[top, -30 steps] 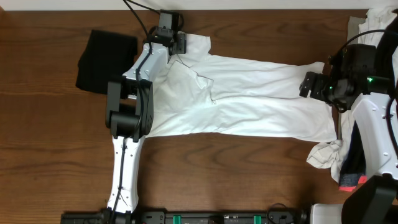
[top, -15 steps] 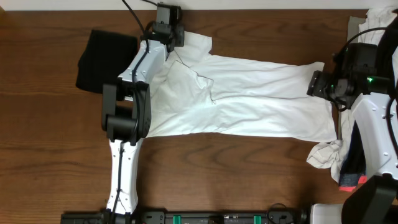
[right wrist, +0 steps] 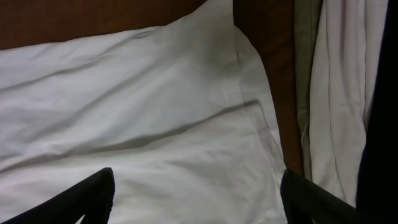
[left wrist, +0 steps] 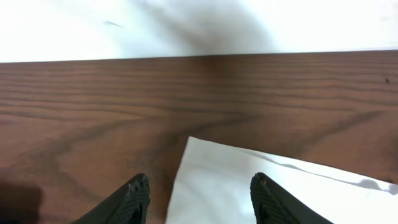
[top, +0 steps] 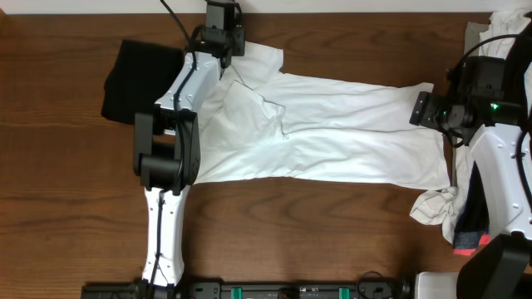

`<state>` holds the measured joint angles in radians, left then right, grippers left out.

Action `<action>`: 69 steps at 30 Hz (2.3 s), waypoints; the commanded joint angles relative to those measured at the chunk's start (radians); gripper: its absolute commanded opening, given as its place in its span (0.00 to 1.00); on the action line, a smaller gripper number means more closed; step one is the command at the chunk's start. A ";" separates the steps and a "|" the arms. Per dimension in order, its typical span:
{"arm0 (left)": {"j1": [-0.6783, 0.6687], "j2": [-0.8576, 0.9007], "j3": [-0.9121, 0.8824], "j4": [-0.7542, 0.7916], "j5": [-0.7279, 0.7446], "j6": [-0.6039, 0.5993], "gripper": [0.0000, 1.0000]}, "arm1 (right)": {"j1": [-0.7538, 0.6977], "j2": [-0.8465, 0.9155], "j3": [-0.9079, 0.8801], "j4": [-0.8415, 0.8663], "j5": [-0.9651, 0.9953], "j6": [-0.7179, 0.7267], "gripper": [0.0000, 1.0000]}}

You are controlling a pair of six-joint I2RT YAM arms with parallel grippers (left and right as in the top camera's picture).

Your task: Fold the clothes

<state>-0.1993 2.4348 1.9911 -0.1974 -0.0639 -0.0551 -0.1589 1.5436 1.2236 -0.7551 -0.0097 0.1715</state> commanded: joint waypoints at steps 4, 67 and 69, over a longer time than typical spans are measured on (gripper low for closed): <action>0.021 0.058 -0.004 0.005 -0.016 -0.002 0.55 | -0.008 -0.005 0.006 -0.002 0.010 -0.005 0.85; 0.013 -0.206 -0.009 -0.274 0.011 -0.002 0.06 | -0.097 0.441 0.181 0.273 -0.111 -0.167 0.80; 0.013 -0.206 -0.010 -0.279 0.011 -0.002 0.06 | -0.097 0.464 0.181 0.309 -0.139 -0.174 0.80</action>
<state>-0.1852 2.2612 1.9842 -0.4690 -0.0547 -0.0555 -0.2474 1.9659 1.3842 -0.4728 -0.0807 0.0322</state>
